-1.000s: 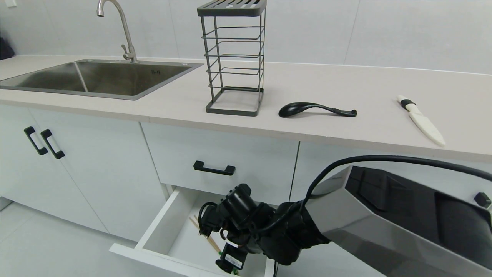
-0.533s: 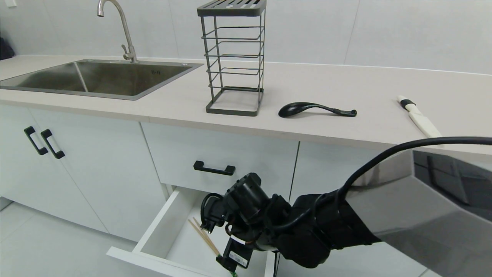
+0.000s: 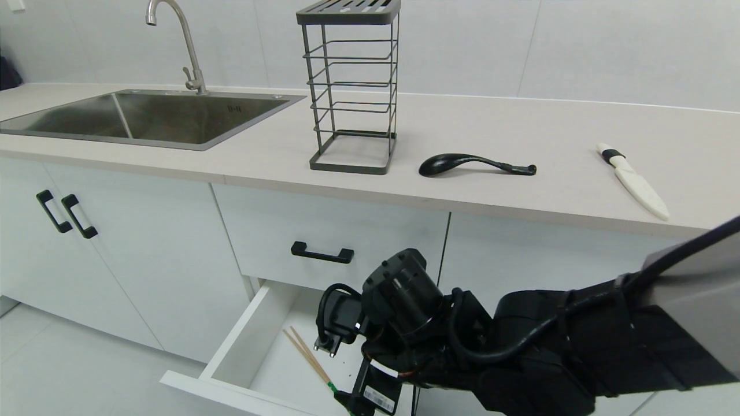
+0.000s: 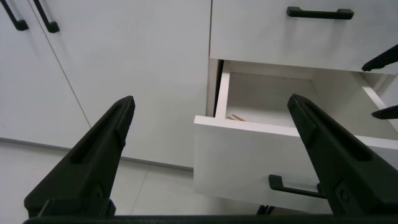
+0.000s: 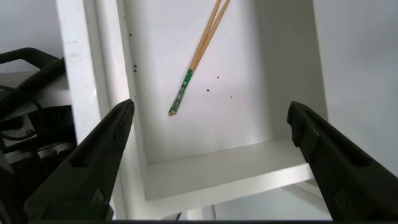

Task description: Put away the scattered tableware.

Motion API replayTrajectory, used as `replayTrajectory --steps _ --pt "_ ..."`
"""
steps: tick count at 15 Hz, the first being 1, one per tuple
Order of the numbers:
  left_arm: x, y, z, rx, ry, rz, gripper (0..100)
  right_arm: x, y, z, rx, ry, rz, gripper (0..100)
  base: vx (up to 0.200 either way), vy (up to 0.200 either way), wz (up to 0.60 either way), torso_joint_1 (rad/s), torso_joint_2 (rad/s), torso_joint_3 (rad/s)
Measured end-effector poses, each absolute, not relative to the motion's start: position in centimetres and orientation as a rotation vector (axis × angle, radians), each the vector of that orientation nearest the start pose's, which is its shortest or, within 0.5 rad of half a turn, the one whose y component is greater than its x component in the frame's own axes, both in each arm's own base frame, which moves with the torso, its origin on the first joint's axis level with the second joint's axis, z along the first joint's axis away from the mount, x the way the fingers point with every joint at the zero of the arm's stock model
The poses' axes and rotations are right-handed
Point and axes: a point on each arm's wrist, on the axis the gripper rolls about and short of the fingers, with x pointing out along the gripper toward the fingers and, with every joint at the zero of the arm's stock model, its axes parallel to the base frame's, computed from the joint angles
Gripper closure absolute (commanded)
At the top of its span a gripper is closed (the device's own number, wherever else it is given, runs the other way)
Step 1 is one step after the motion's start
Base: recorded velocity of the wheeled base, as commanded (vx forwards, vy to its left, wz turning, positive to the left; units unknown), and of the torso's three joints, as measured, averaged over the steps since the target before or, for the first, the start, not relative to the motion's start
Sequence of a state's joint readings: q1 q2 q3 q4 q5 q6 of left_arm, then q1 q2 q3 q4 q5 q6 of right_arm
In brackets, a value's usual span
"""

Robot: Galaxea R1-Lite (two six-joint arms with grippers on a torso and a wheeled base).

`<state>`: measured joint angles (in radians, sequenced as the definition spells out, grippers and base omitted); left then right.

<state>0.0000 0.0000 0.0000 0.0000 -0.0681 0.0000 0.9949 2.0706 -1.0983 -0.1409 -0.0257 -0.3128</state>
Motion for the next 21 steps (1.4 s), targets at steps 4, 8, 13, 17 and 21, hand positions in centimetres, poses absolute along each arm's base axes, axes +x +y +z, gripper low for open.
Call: replayTrajectory --steps 4,8,13,17,21 --pt "-2.3 -0.2 7.5 0.0 0.0 -0.068 0 19.5 30.6 10.4 -0.705 0.562 0.984 0 0.0 0.0 0.0 0.0 0.0 0.0" --pt "-2.3 -0.2 7.5 0.0 0.0 -0.068 0 19.2 30.0 11.3 -0.688 0.547 0.978 0 0.0 0.0 0.0 0.0 0.0 0.0" --pt "-2.3 -0.2 7.5 0.0 0.0 -0.068 0 18.5 29.2 10.7 -0.665 0.585 0.967 0 0.0 0.0 0.0 0.0 0.0 0.0" --pt "-2.3 -0.2 7.5 0.0 0.0 -0.068 0 18.2 29.2 10.7 -0.669 0.582 0.976 0 0.0 0.0 0.0 0.03 -0.01 -0.004" --pt "-2.3 -0.2 7.5 0.0 0.0 -0.068 0 17.9 29.4 10.8 -0.671 0.58 0.983 0 0.0 0.0 0.0 0.224 -0.36 -0.162"
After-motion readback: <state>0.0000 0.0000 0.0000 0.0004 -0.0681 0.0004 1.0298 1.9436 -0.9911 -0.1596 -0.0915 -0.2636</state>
